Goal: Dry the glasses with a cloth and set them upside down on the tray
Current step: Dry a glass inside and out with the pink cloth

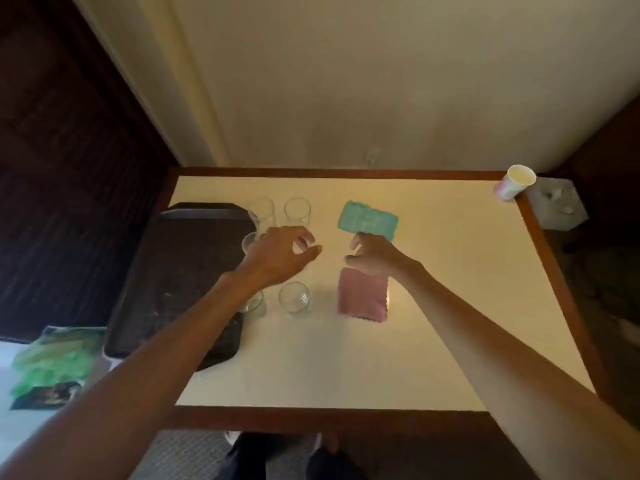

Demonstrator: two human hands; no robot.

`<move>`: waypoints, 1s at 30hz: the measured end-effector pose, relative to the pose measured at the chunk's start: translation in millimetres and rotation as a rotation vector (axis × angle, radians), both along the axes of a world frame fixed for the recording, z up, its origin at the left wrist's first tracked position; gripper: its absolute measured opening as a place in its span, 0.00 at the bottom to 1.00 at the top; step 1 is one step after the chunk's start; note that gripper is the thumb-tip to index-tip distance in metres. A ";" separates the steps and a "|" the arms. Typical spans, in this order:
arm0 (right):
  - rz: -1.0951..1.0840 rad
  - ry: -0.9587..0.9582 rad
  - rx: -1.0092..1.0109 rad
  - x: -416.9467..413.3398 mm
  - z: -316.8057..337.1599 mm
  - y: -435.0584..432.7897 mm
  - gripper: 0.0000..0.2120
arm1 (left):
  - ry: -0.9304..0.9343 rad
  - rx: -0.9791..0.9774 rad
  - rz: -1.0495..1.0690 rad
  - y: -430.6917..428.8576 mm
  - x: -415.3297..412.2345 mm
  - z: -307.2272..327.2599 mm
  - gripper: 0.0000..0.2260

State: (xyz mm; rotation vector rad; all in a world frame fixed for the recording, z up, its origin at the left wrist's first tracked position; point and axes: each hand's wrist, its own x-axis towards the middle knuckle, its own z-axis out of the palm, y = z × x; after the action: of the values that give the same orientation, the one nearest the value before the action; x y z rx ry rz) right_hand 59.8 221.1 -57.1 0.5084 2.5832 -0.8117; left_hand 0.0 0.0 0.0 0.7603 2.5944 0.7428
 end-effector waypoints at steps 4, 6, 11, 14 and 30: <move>0.051 -0.113 0.080 13.9 -41.6 -3.0 0.24 | -0.057 -0.230 -0.081 -13.2 25.2 -43.2 0.26; 0.067 -0.121 0.144 21.4 -63.8 -3.8 0.24 | -0.075 -0.304 -0.120 -16.7 33.7 -63.7 0.34; 0.113 -0.088 0.250 22.3 -100.0 1.7 0.24 | -0.089 -0.461 -0.183 -17.1 42.4 -94.2 0.43; 0.095 -0.059 0.285 20.2 -110.7 2.2 0.26 | -0.058 -0.478 -0.162 -14.7 43.2 -104.1 0.40; -0.061 -0.066 -0.303 17.9 -16.8 1.6 0.09 | -0.335 0.044 0.075 -24.6 -3.2 -22.7 0.33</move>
State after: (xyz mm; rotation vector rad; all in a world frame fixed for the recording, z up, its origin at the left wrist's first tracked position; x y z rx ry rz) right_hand 77.7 222.8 -73.9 0.5124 2.3375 -1.1622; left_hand -3.2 -24.6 -22.7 0.5026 2.3201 0.8697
